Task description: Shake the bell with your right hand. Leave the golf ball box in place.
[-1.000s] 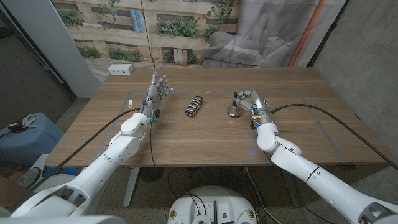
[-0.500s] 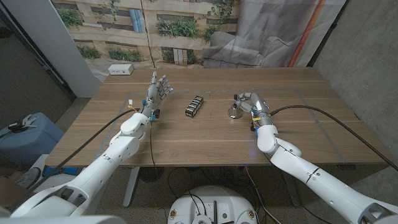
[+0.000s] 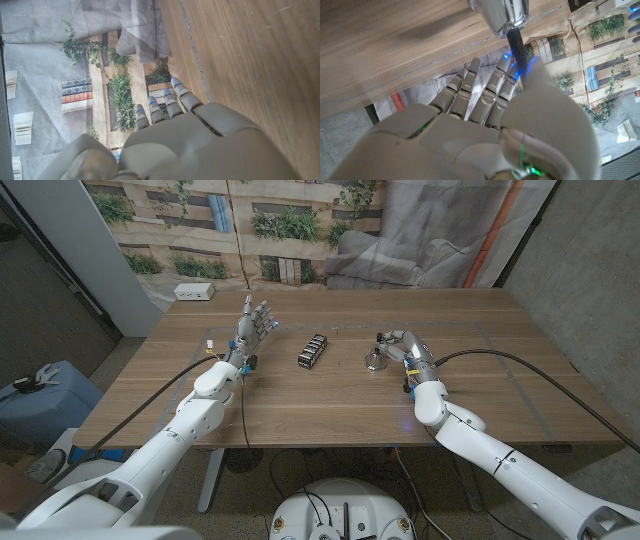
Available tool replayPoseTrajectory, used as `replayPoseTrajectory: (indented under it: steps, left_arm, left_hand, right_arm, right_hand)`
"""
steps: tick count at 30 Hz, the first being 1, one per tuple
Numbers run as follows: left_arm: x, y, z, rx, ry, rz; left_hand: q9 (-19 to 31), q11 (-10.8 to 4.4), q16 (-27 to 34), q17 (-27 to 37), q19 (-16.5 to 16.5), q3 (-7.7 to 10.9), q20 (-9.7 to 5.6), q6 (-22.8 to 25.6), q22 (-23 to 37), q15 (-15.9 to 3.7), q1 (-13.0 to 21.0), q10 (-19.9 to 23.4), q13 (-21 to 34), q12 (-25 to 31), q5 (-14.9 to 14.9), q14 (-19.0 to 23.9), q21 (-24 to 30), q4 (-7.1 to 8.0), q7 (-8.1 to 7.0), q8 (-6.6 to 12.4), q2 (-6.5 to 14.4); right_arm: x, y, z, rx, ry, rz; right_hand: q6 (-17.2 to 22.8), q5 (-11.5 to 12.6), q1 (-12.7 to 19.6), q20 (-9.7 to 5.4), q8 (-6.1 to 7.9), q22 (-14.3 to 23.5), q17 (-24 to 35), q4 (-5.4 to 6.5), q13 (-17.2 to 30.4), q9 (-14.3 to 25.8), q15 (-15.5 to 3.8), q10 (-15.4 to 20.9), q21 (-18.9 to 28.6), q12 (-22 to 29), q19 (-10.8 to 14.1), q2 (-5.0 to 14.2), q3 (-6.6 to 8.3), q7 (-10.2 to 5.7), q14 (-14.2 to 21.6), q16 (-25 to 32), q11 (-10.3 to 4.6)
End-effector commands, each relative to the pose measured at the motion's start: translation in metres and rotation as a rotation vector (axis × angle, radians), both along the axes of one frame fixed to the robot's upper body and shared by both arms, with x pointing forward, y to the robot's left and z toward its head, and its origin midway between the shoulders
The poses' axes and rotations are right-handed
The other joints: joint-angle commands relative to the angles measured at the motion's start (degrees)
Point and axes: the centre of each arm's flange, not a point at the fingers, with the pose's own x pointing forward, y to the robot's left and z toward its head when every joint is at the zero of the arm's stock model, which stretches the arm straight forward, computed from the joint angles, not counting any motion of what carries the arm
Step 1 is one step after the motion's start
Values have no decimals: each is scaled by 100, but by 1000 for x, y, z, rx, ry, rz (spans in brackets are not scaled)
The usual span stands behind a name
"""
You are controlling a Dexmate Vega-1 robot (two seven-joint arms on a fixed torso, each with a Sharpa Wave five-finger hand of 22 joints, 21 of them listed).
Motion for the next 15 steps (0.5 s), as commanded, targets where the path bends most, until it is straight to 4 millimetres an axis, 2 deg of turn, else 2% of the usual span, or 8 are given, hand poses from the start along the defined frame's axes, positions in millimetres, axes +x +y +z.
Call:
replayPoseTrajectory:
  steps: [1, 9, 15]
  left_arm:
    - [0, 0, 0, 0, 0, 0]
    - [0, 0, 0, 0, 0, 0]
    - [0, 0, 0, 0, 0, 0]
  left_hand:
    - [24, -33, 31, 26, 45, 3, 6, -3, 32, -561, 9, 17, 29, 32, 36, 47, 40, 40, -45, 32, 56]
    - [24, -29, 32, 26, 44, 2, 10, -2, 32, -563, 9, 15, 29, 32, 36, 48, 39, 40, -45, 32, 55]
    - [25, -30, 32, 26, 44, 2, 10, -1, 32, -564, 8, 17, 29, 33, 36, 50, 39, 40, -45, 33, 55]
  right_arm:
    - [1, 0, 3, -17, 26, 25]
    - [1, 0, 4, -29, 41, 45]
    - [3, -2, 5, -37, 49, 75]
  right_hand:
    - [-180, 52, -110, 30, -95, 15, 18, 8, 0, 5, -793, -199, 5, -33, -24, -101, -87, 8, -138, -61, -1]
    - [-463, 83, -315, 109, -235, 16, 1, 45, -41, 1, -759, -495, -11, -69, -139, -208, -187, 35, -366, -172, -3]
    - [-794, 130, -559, 177, -400, 16, -30, 87, -106, -4, -748, -968, -20, -118, -285, -314, -286, 88, -647, -327, 3]
